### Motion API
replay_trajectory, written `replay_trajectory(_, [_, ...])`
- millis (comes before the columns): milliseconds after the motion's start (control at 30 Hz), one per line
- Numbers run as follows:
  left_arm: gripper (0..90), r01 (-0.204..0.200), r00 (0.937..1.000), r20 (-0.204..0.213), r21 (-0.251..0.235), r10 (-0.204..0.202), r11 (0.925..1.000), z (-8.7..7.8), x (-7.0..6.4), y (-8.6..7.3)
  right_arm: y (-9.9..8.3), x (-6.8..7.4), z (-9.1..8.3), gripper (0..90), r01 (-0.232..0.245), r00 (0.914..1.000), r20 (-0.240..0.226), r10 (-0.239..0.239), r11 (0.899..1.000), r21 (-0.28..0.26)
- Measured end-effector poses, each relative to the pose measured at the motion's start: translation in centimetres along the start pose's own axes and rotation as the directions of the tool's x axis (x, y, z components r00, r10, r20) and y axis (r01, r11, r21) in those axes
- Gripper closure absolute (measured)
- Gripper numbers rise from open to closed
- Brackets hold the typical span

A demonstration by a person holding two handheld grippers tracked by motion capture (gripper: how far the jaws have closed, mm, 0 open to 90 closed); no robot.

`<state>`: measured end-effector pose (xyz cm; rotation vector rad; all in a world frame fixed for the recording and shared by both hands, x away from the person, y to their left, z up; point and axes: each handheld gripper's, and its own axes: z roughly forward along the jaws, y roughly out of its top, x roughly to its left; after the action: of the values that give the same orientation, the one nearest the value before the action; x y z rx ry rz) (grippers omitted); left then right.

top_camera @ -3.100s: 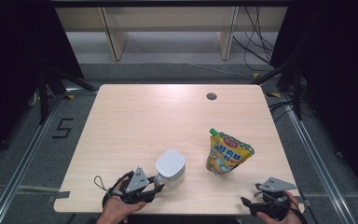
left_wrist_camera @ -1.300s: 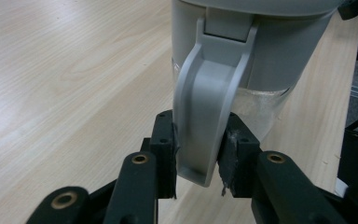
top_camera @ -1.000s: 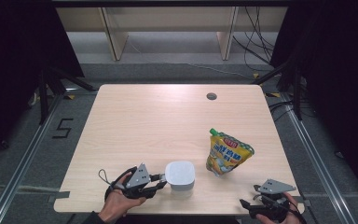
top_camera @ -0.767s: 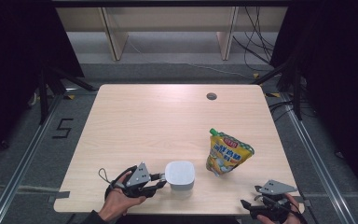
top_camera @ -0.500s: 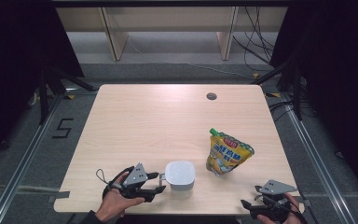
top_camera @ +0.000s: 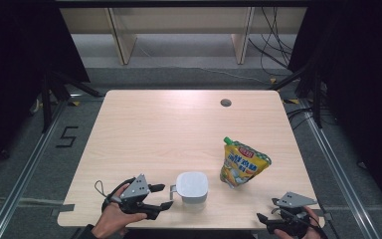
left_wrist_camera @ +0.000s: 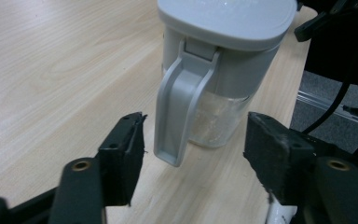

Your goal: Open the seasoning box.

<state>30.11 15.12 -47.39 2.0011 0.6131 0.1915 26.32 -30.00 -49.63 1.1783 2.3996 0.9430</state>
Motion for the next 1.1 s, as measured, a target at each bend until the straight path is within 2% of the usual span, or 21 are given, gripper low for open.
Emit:
replay_trajectory(33, [41.2,0.009,1.0,0.001,-0.02,-0.009,0.9998,0.0,0.0,0.0,0.0,0.0,0.0,24.6,-0.002,1.0,-0.002,0.002,1.0,0.001])
replay_trajectory(67, [44.4,-0.004,1.0,-0.002,-0.028,0.004,0.9996,-0.2,0.1,0.1,0.0,0.0,0.0,24.4,-0.004,1.0,-0.004,0.004,1.0,0.0])
replay_trajectory(133, [55.0,0.001,1.0,0.006,-0.021,0.0,0.9998,-0.5,0.4,0.3,0.0,0.0,0.0,24.3,-0.011,0.9998,-0.016,0.011,1.0,0.0])
replay_trajectory(167, [55.0,0.003,1.0,0.001,-0.025,-0.003,0.9997,-0.6,0.5,0.3,0.0,0.0,0.0,24.3,-0.011,0.9998,-0.016,0.011,1.0,0.0])
replay_trajectory(233, [66.4,0.0,1.0,-0.009,-0.044,0.0,0.999,-0.9,0.5,0.5,0.0,0.0,0.0,24.1,-0.014,0.9998,-0.015,0.014,1.0,-0.004])
replay_trajectory(267, [71.3,-0.01,0.9998,-0.018,-0.048,0.009,0.9988,-1.0,0.6,0.6,0.0,0.2,0.0,24.1,-0.038,0.9991,-0.019,0.038,0.999,-0.001])
replay_trajectory(333, [86.1,-0.007,0.9996,-0.029,-0.048,0.006,0.9988,-1.2,0.5,0.7,0.0,0.1,0.1,24.0,-0.013,0.9997,-0.019,0.012,1.0,-0.013])
replay_trajectory(400, [88.7,-0.026,0.9983,-0.054,-0.04,0.024,0.9988,-1.2,0.5,1.0,0.1,0.1,0.0,24.0,-0.019,0.9995,-0.024,0.019,1.0,-0.009])
replay_trajectory(467, [89.0,-0.032,0.9987,-0.04,-0.043,0.03,0.9986,-1.3,0.4,1.4,0.1,0.2,0.1,24.0,-0.007,0.9997,-0.025,0.007,1.0,-0.012])
replay_trajectory(567, [89.1,0.0,0.9996,-0.028,-0.067,-0.002,0.9978,-1.3,0.2,1.9,0.2,0.3,0.1,24.0,-0.01,0.9995,-0.029,0.01,1.0,-0.012])
replay_trajectory(633, [89.1,-0.023,0.9996,-0.015,-0.07,0.022,0.9972,-1.4,0.4,2.1,0.3,0.5,0.0,24.0,-0.032,0.9988,-0.037,0.031,0.999,-0.016])
replay_trajectory(667, [89.1,-0.019,0.9997,-0.016,-0.067,0.018,0.9976,-1.5,0.4,2.2,0.3,0.4,0.0,24.0,-0.028,0.999,-0.034,0.027,0.999,-0.019])
replay_trajectory(700, [89.1,0.008,0.9996,-0.025,-0.067,-0.009,0.9977,-1.5,0.3,2.3,0.3,0.3,0.0,24.0,-0.014,0.9994,-0.031,0.013,0.999,-0.029])
replay_trajectory(767, [89.1,0.019,0.9997,-0.012,-0.08,-0.02,0.9966,-1.4,0.3,2.7,0.3,0.3,0.1,24.0,-0.011,0.9993,-0.036,0.01,0.999,-0.031])
replay_trajectory(900, [89.1,-0.001,1.0,0.003,-0.075,0.001,0.9972,-1.0,0.1,3.7,0.5,0.4,0.0,24.1,-0.003,0.9992,-0.041,0.001,0.999,-0.036])
replay_trajectory(933, [89.1,0.007,1.0,0.001,-0.073,-0.007,0.9973,-0.8,-0.1,4.0,0.5,0.5,0.0,24.3,-0.013,0.9991,-0.041,0.012,0.999,-0.039])
replay_trajectory(967, [89.1,-0.004,0.9999,0.012,-0.073,0.005,0.9973,-0.6,0.0,4.3,0.5,0.7,0.0,24.4,-0.038,0.9981,-0.048,0.037,0.999,-0.034])
replay_trajectory(1000, [89.1,-0.005,1.0,0.005,-0.072,0.005,0.9974,-0.4,-0.1,4.5,0.5,0.7,0.0,24.4,-0.029,0.9983,-0.051,0.027,0.999,-0.036])
replay_trajectory(1033, [89.1,-0.025,0.9996,0.01,-0.068,0.025,0.9974,-0.3,0.1,4.8,0.5,0.7,-0.1,24.5,-0.027,0.9982,-0.054,0.025,0.999,-0.032])
replay_trajectory(1067, [89.1,-0.001,0.9999,0.015,-0.074,0.002,0.9973,-0.2,0.0,5.0,0.5,0.6,0.0,24.9,-0.014,0.9984,-0.056,0.012,0.999,-0.044])
replay_trajectory(1100, [89.0,-0.011,0.9999,0.011,-0.072,0.012,0.9973,-0.2,0.0,5.1,0.5,0.8,-0.1,25.0,-0.027,0.9982,-0.054,0.025,0.999,-0.036])
